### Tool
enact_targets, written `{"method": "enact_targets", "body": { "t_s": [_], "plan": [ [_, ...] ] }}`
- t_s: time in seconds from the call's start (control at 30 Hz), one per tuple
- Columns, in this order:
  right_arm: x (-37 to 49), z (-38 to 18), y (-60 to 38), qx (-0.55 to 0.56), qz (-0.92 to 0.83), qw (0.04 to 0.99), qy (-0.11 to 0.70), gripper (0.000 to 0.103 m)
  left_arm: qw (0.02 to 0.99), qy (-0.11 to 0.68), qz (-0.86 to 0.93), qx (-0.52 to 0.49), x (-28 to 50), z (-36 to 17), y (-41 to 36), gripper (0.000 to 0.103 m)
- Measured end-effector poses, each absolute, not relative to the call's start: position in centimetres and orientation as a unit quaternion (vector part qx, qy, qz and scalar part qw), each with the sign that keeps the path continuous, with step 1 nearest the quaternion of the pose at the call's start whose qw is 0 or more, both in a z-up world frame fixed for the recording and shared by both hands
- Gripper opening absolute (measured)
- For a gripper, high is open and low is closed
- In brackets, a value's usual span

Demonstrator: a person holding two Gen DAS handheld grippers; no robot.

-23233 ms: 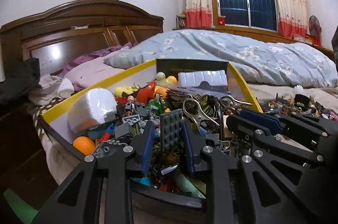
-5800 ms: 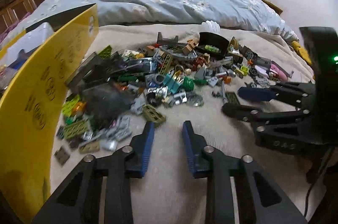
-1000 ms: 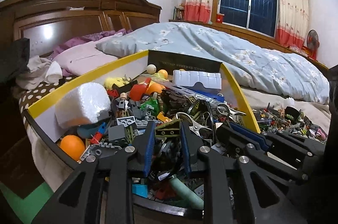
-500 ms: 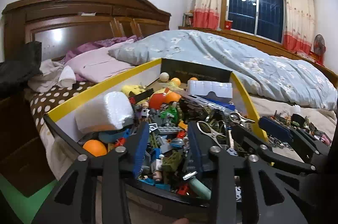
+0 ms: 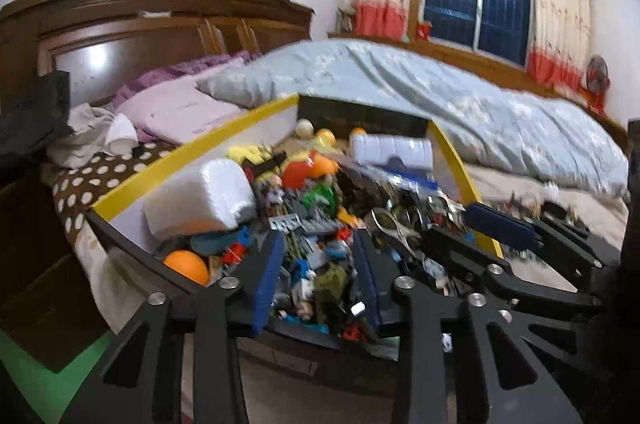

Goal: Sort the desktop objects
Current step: 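Lower both tools into the box and open them to drop the plates, then withdraw both open tools from the box toward the Lego pile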

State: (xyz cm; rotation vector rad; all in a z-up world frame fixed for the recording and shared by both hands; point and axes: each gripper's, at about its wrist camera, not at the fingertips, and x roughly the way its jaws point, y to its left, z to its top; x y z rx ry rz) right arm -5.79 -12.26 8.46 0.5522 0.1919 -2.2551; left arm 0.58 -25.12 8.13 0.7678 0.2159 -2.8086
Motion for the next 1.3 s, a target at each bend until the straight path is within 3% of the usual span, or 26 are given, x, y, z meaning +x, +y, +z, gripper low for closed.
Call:
{"method": "enact_targets", "body": {
  "t_s": [0.1,0.13,0.2,0.47,0.63,0.83,1.0,1.17,1.2,1.3],
  "plan": [
    [-5.5,7.8,-13.2,0.232,-0.876,0.412,0.093,0.022,0.083,0.051,-0.954,0.282,0.0,7.7,-24.2,0.015],
    [-5.5,7.6,-13.5,0.240,-0.873,0.412,0.101,0.019,0.078,0.031,-0.953,0.289,-0.3,7.6,-23.7,0.006],
    [-5.6,7.0,-14.2,0.265,-0.866,0.408,0.114,0.017,0.069,-0.013,-0.952,0.298,-0.9,7.5,-22.8,0.000],
    [-9.9,7.2,-15.4,0.361,-0.837,0.407,0.054,0.009,0.084,0.047,-0.929,0.356,-6.4,7.0,-26.7,0.000],
    [-12.9,7.0,-16.3,0.385,-0.832,0.397,0.044,0.004,0.077,0.038,-0.922,0.378,-9.0,6.7,-27.9,0.000],
    [-15.8,7.1,-19.5,0.417,-0.821,0.374,0.108,0.003,0.069,0.005,-0.910,0.408,-11.6,6.5,-28.1,0.000],
    [-20.0,7.3,-21.5,0.434,-0.836,0.311,0.128,0.004,0.092,0.061,-0.895,0.432,-12.7,6.7,-29.2,0.001],
    [-20.6,8.5,-19.0,0.425,-0.850,0.303,0.066,0.010,0.111,0.058,-0.903,0.411,-11.2,7.2,-28.9,0.001],
    [-19.7,8.8,-18.0,0.420,-0.850,0.313,0.053,0.018,0.116,0.057,-0.905,0.405,-10.5,7.4,-28.7,0.005],
    [-16.9,10.0,-15.4,0.396,-0.856,0.330,0.026,0.056,0.126,0.049,-0.915,0.381,-8.3,7.9,-27.7,0.037]
  ]
}}
